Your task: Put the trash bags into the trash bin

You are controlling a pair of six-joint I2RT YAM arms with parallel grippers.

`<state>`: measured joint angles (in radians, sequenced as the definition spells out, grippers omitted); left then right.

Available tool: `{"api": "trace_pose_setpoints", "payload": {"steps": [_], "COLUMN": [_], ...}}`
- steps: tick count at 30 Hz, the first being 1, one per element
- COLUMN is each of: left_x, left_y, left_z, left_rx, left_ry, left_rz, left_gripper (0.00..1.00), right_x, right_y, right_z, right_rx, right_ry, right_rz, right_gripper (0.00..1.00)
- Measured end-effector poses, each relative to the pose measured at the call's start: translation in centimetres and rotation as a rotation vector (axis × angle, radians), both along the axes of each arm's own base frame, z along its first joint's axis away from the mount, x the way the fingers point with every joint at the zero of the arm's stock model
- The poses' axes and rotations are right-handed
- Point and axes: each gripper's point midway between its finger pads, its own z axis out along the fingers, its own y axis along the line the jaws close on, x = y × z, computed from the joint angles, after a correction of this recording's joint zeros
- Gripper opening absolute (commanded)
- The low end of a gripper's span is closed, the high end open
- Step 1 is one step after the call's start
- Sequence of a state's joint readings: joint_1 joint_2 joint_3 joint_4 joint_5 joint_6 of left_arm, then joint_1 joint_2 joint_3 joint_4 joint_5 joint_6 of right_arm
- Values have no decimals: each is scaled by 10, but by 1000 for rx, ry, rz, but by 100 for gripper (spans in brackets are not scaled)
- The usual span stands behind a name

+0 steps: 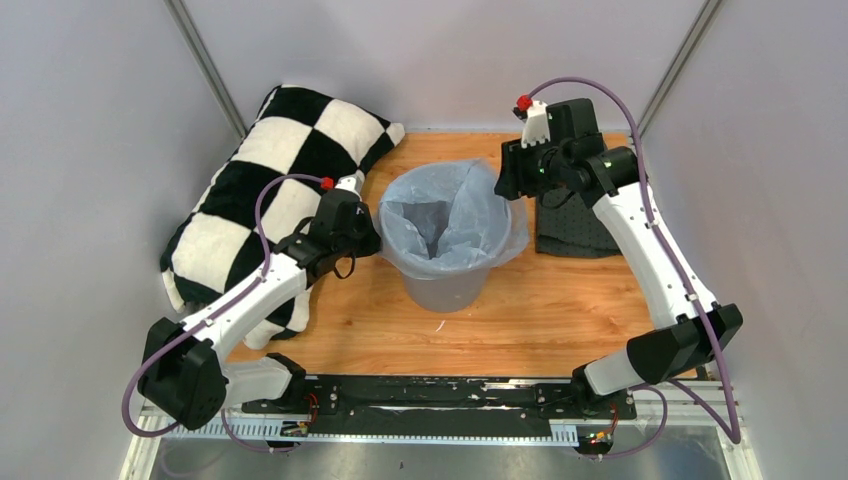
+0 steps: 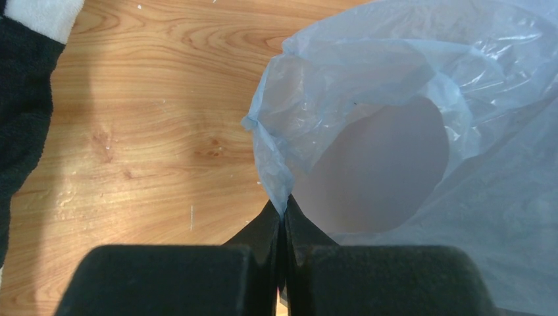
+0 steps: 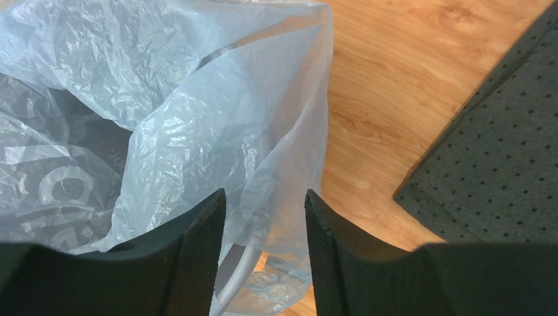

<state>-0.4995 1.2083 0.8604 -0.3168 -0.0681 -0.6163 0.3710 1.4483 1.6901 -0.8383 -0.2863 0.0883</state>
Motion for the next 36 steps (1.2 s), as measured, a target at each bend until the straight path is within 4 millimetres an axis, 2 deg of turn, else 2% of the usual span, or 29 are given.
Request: {"api": "trace_pose_setpoints", "payload": {"steps": [3,12,17,25,29,36], "left_x": [0,0,0,1,1,4], "left_y": [0,-1,-1,-2,-3,-8], "left_z": [0,0,-1,-7,-10,-17], "left_rx": [0,-2,0,7,6,2], "left_ry": [2,3,6,20,30,42], "left_rz": [-1,-4,-4,-5,-11,-22], "left_gripper": [0,0,0,0,0,0], "right_x": [-3,-2,5,15,19,15], "right_y": [1,-2,-9,-17,-18,-20], "right_z": [-9,-11,-7,-13,-29,-76], "right_rx": [-15,-30,-36,-27,-30,-47], "right_ry": [18,21,1,11,38,137], "right_rz": [10,-19,-86,-203,-237,-267], "right_gripper": [30,1,0,0,0,0]}}
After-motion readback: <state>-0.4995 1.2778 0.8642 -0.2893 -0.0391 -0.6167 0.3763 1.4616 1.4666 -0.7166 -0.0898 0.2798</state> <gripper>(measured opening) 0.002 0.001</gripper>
